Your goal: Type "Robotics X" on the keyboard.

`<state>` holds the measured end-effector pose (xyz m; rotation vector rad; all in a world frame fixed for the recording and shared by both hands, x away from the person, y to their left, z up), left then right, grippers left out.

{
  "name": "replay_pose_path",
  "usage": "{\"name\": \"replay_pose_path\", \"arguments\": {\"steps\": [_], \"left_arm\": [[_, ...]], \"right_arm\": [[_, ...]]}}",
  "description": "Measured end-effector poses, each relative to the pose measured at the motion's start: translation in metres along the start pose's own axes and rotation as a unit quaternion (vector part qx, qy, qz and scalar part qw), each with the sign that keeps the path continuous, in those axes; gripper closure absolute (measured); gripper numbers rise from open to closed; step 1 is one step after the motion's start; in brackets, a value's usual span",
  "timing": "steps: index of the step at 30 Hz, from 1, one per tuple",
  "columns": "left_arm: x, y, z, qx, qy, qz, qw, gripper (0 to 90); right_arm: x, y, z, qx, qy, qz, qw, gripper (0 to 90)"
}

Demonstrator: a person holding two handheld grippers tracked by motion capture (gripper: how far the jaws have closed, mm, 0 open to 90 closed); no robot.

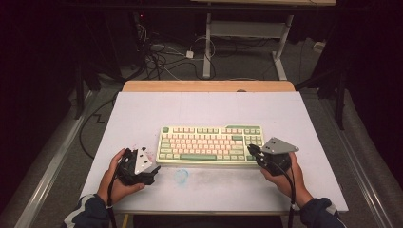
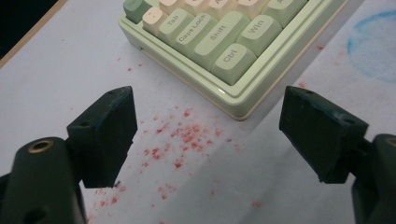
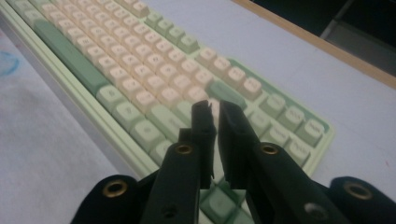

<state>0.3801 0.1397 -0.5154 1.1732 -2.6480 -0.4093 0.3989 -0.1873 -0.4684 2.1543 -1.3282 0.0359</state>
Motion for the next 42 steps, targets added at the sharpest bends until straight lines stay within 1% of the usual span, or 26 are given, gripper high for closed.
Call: {"name": "replay_pose_path", "arguments": {"steps": [2,3,5,6,8,10,13,14,17,19,21,22,24,25,27,29,34,36,39,41,42], "left_arm": [[0.000,0.000,0.000,0.000,0.003,0.001,1.0000,17.9],[-0.001,-0.001,0.001,-0.001,0.003,0.000,1.0000,17.9],[0.000,-0.001,0.001,-0.003,0.002,0.001,1.0000,17.9],[0.000,-0.001,0.002,-0.004,0.003,0.002,1.0000,17.9],[0.000,-0.001,0.002,-0.005,0.002,0.001,1.0000,17.9],[0.000,-0.001,0.002,-0.003,0.005,0.003,1.0000,17.9],[0.000,-0.001,0.003,-0.005,0.007,0.005,1.0000,17.9],[0.000,-0.001,0.003,-0.006,0.006,0.005,0.9999,17.9],[0.000,-0.001,0.004,-0.007,0.008,0.006,0.9999,17.9],[0.001,-0.001,0.004,-0.007,0.007,0.006,0.9999,17.9],[0.001,-0.002,0.004,-0.008,0.009,0.008,0.9999,17.9],[0.001,-0.002,0.005,-0.010,0.008,0.008,0.9999,17.9],[0.001,-0.002,0.005,-0.009,0.009,0.009,0.9999,17.8],[0.001,-0.002,0.005,-0.010,0.008,0.009,0.9999,17.9],[0.001,-0.002,0.005,-0.011,0.009,0.009,0.9999,17.9],[0.001,-0.002,0.006,-0.013,0.010,0.009,0.9998,17.9],[0.002,-0.003,0.007,-0.015,0.010,0.011,0.9998,17.8],[0.002,-0.003,0.008,-0.016,0.010,0.010,0.9998,17.8],[0.003,-0.004,0.008,-0.018,0.009,0.011,0.9997,17.9],[0.003,-0.004,0.009,-0.019,0.009,0.012,0.9997,17.8],[0.003,-0.003,0.009,-0.019,0.008,0.012,0.9997,17.8]], "right_arm": [[0.000,-0.006,-0.008,0.000,0.004,-0.003,1.0000,90.0],[-0.002,-0.009,-0.012,0.000,0.003,-0.010,0.9999,90.0],[-0.004,-0.016,-0.020,0.001,0.005,-0.012,0.9999,90.0],[-0.006,-0.019,-0.024,-0.004,0.005,-0.018,0.9998,90.0],[-0.009,-0.025,-0.031,-0.002,0.001,-0.023,0.9997,90.0],[-0.013,-0.030,-0.039,-0.002,0.007,-0.028,0.9996,90.0],[-0.021,-0.039,-0.049,-0.003,0.006,-0.040,0.9992,90.0],[-0.023,-0.043,-0.051,-0.004,0.010,-0.040,0.9991,90.0],[-0.035,-0.054,-0.056,-0.012,0.021,-0.052,0.9984,90.0],[-0.043,-0.063,-0.057,-0.020,0.030,-0.058,0.9977,90.0],[-0.051,-0.070,-0.058,-0.028,0.044,-0.058,0.9970,90.0],[-0.053,-0.074,-0.058,-0.033,0.046,-0.061,0.9965,90.0],[-0.057,-0.080,-0.057,-0.041,0.056,-0.059,0.9959,90.0],[-0.058,-0.082,-0.056,-0.046,0.055,-0.062,0.9955,90.0],[-0.059,-0.086,-0.054,-0.051,0.060,-0.059,0.9951,90.0],[-0.059,-0.088,-0.053,-0.057,0.056,-0.062,0.9949,90.0],[-0.060,-0.093,-0.051,-0.063,0.058,-0.060,0.9945,90.0],[-0.062,-0.094,-0.050,-0.064,0.056,-0.063,0.9944,90.0],[-0.063,-0.096,-0.049,-0.068,0.066,-0.061,0.9937,90.0],[-0.065,-0.099,-0.045,-0.085,0.078,-0.059,0.9916,90.0],[-0.066,-0.099,-0.046,-0.084,0.075,-0.063,0.9916,90.0]]}}
Point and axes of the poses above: each handheld gripper's, and its own axes: y roughly backward along the jaws, z roughly out of its underside, x roughly to its right, the point moved 7 cm from there along -y, roughly forward along the jaws, and after that the axes turned 12 degrees about z, right-handed, at the moved point
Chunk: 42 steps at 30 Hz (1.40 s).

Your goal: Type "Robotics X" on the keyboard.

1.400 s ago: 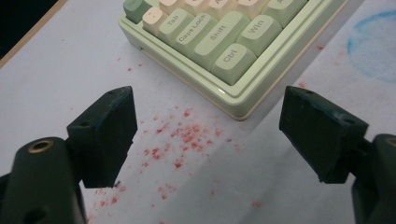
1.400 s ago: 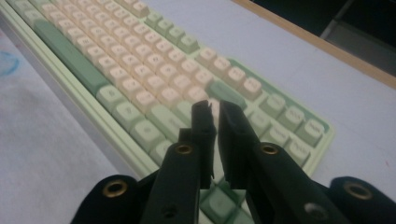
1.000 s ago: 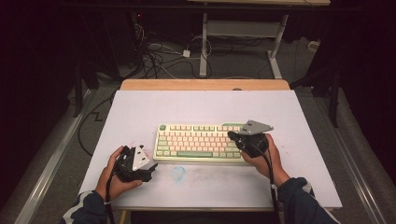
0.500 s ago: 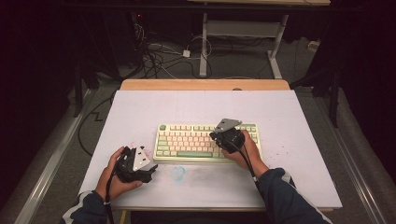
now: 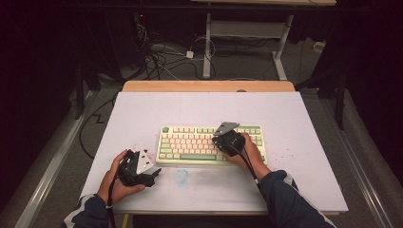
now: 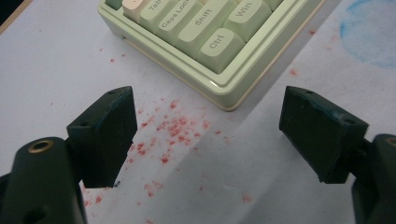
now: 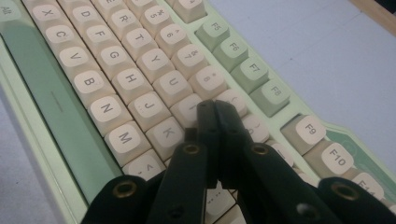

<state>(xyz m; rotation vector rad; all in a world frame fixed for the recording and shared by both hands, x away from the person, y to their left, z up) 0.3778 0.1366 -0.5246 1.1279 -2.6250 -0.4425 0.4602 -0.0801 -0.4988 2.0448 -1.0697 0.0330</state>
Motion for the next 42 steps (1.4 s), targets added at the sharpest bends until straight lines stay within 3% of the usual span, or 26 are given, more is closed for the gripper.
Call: {"name": "replay_pose_path", "arguments": {"steps": [6,19,23,25,28,31,36,42], "left_arm": [[0.000,0.000,0.001,-0.002,0.001,0.000,1.0000,17.8],[0.001,-0.001,0.002,-0.007,-0.001,0.001,1.0000,17.9],[0.001,-0.001,0.003,-0.009,-0.002,0.001,1.0000,17.9],[0.001,0.000,0.003,-0.009,-0.003,0.001,1.0000,17.8],[0.001,0.000,0.003,-0.009,-0.004,0.000,1.0000,17.9],[0.001,0.000,0.002,-0.007,-0.002,0.001,1.0000,17.9],[0.001,0.000,0.002,-0.008,-0.003,0.000,1.0000,17.9],[-0.001,0.000,0.001,-0.005,-0.003,-0.007,1.0000,17.9]], "right_arm": [[0.001,0.006,-0.002,0.011,-0.014,0.000,0.9998,90.0],[0.012,0.033,-0.005,0.081,-0.046,0.007,0.9956,84.6],[0.015,0.043,-0.006,0.103,-0.051,0.020,0.9932,70.4],[0.018,0.049,-0.008,0.120,-0.052,0.035,0.9908,58.4],[0.021,0.057,-0.010,0.140,-0.054,0.045,0.9877,47.9],[0.024,0.062,-0.008,0.141,-0.049,0.055,0.9873,39.6],[0.028,0.073,-0.007,0.154,-0.058,0.078,0.9832,28.1],[0.034,0.086,-0.002,0.161,-0.069,0.090,0.9804,22.1]]}}
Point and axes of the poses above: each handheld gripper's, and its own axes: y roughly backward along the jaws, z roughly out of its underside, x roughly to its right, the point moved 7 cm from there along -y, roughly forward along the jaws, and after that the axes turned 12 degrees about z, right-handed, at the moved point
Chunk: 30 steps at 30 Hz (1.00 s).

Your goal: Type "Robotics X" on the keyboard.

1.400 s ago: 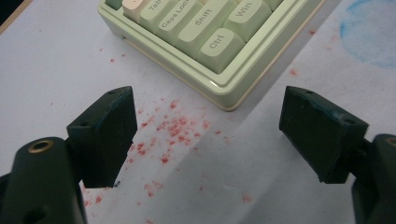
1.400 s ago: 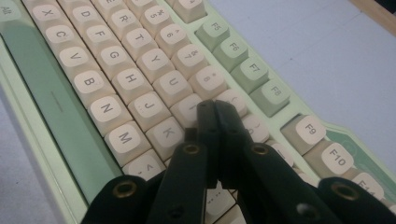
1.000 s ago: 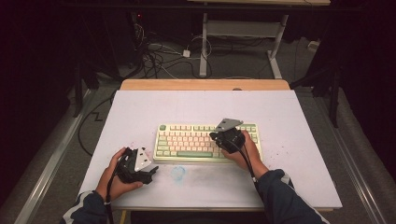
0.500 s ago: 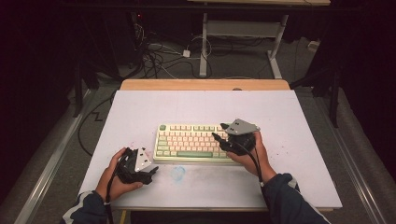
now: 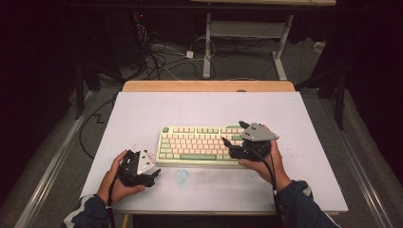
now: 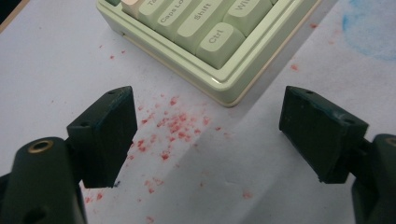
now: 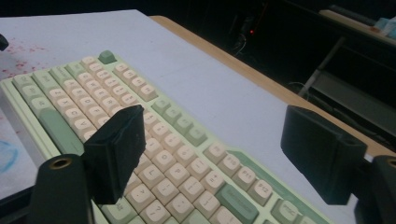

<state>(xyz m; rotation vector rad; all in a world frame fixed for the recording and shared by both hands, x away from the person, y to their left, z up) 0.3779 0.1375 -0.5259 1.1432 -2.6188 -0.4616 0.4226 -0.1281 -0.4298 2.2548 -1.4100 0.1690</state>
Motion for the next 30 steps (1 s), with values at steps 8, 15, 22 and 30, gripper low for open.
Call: {"name": "replay_pose_path", "arguments": {"steps": [8,15,22,30], "left_arm": [[0.000,0.000,-0.001,0.001,-0.002,-0.005,1.0000,18.0],[-0.001,0.000,-0.003,0.008,0.002,-0.008,0.9999,18.6],[-0.007,0.002,-0.009,0.021,0.001,-0.027,0.9994,21.7],[-0.007,0.004,-0.014,0.033,0.008,-0.029,0.9990,23.3]], "right_arm": [[0.012,0.019,0.009,0.005,0.001,0.011,0.9999,22.7],[0.023,0.036,0.022,0.004,0.005,0.027,0.9996,23.5],[0.035,0.052,0.040,0.002,0.004,0.049,0.9988,23.6],[0.043,0.066,0.063,-0.008,0.009,0.067,0.9977,23.6]]}}
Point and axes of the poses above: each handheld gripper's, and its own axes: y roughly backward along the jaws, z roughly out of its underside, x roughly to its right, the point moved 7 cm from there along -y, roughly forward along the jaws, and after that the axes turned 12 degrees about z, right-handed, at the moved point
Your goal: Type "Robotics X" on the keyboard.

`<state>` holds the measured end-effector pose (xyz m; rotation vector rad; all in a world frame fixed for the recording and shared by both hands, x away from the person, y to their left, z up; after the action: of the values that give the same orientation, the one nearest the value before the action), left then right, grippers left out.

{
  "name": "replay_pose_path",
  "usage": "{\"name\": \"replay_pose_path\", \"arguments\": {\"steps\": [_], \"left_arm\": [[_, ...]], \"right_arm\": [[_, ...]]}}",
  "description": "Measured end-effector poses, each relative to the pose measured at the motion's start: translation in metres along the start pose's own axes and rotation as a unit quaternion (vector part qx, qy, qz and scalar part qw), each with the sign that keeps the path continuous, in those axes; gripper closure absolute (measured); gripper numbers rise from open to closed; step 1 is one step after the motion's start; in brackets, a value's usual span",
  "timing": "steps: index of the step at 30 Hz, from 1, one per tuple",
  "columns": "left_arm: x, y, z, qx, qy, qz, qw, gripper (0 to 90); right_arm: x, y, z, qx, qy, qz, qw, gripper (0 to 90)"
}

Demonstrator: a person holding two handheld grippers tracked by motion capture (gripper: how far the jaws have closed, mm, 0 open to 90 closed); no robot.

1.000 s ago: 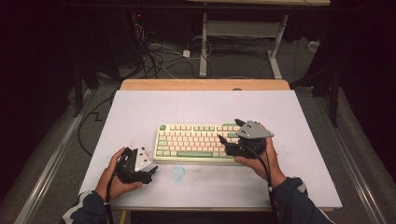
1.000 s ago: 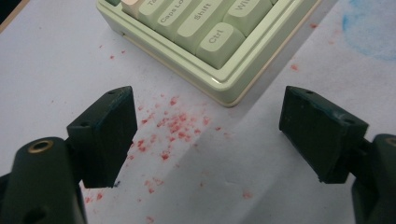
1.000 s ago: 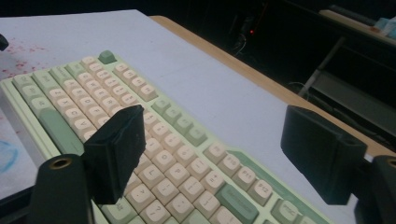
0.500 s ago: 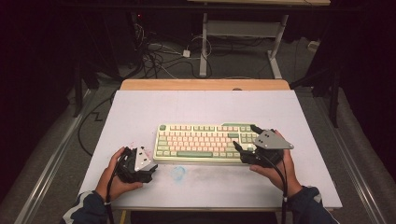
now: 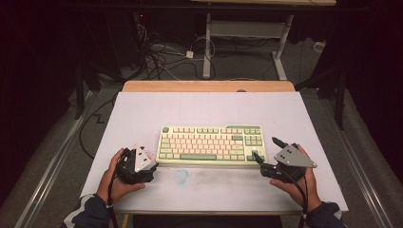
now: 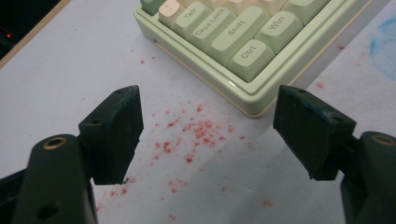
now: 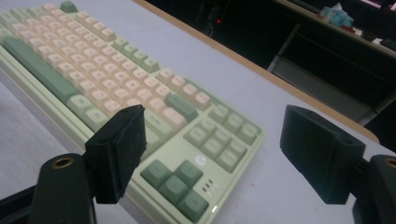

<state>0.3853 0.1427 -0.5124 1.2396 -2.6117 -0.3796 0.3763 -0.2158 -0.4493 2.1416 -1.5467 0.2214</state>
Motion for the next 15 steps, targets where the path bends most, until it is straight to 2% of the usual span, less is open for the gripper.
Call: {"name": "replay_pose_path", "arguments": {"steps": [2,3,4,8,12,15], "left_arm": [[0.001,0.001,-0.003,0.004,0.004,0.005,1.0000,26.4],[0.004,0.004,-0.004,-0.001,0.003,0.017,0.9998,29.7],[0.005,0.006,-0.006,0.004,-0.001,0.022,0.9997,33.3],[0.013,0.009,-0.015,0.019,0.012,0.044,0.9988,43.6],[0.014,0.007,-0.015,0.005,0.020,0.052,0.9984,59.1],[0.015,0.002,-0.013,-0.007,0.027,0.054,0.9982,74.8]], "right_arm": [[0.001,0.002,0.007,-0.003,-0.004,0.000,1.0000,23.6],[0.001,0.003,0.011,-0.008,-0.006,-0.001,1.0000,23.6],[0.001,0.004,0.015,-0.012,-0.004,0.002,0.9999,23.6],[-0.004,0.006,0.031,-0.032,0.001,-0.002,0.9995,23.7],[-0.011,0.009,0.040,-0.044,0.007,-0.012,0.9989,23.7],[-0.015,0.010,0.039,-0.043,0.013,-0.020,0.9988,23.7]]}}
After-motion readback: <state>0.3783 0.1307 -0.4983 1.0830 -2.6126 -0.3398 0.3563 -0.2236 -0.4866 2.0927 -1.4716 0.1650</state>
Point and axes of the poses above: each handheld gripper's, and its own axes: y roughly backward along the jaws, z roughly out of its underside, x roughly to its right, the point moved 7 cm from there along -y, roughly forward along the jaws, and after that the axes turned 12 degrees about z, right-handed, at the moved point
